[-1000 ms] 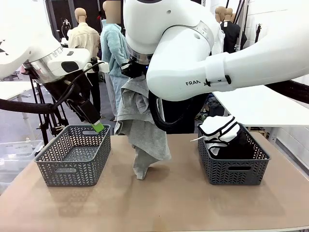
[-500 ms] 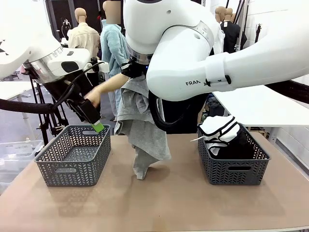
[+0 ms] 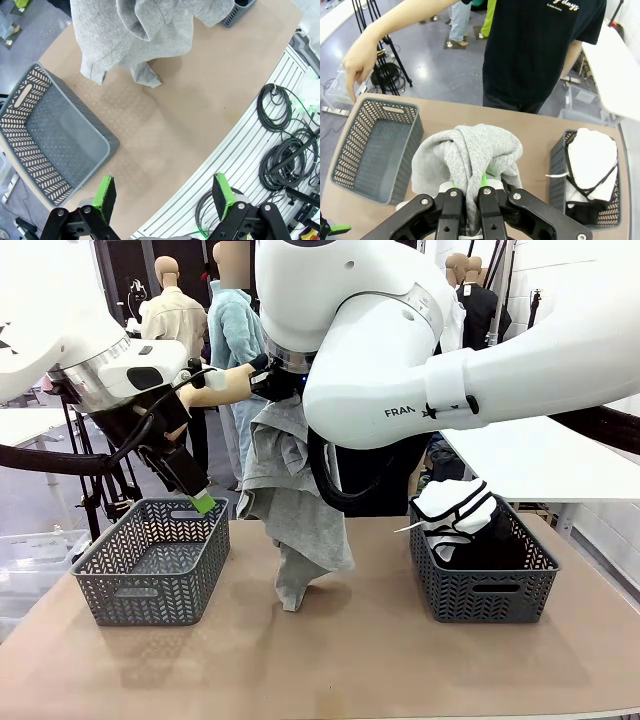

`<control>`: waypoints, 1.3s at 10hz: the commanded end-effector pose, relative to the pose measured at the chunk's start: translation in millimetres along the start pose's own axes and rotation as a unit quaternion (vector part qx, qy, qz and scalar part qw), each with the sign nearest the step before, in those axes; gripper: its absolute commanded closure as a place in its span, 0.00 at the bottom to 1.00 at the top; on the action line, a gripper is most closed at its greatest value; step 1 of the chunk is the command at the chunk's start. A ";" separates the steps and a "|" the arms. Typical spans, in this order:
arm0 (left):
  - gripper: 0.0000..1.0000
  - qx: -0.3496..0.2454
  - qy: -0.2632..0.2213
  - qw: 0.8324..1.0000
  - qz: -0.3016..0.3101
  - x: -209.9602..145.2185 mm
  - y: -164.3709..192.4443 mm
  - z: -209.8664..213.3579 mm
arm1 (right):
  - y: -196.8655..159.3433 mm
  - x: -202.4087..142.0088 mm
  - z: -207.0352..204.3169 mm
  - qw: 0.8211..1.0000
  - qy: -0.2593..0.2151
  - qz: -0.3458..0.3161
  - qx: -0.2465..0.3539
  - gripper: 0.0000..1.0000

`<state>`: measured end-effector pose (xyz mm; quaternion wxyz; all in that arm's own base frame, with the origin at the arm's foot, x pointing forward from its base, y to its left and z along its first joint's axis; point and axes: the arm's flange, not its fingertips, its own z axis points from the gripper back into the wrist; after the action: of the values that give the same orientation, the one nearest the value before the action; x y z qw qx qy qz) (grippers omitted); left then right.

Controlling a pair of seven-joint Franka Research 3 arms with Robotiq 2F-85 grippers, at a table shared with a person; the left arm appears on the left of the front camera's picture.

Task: Sort the tops and bottoms.
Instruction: Sort the clothes according to human instructions.

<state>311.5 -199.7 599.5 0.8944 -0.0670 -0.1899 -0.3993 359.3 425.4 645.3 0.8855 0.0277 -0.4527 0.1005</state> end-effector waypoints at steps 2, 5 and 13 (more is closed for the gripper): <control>0.00 0.001 -0.002 1.000 0.000 -0.2 0.6 0.2 | -0.8 2.6 1.2 1.000 0.002 0.003 0.007 1.00; 0.00 0.001 -0.002 1.000 0.000 -0.2 0.6 0.2 | -0.8 2.6 1.2 1.000 0.002 0.003 0.007 1.00; 0.00 0.058 0.010 0.997 0.046 -121.5 20.8 76.3 | -0.8 2.6 1.2 1.000 0.002 0.003 0.007 1.00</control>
<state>245.9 -102.4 624.0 0.9161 -0.0274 -0.1809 -0.3568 359.5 425.4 645.6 0.8854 0.0276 -0.4530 0.1004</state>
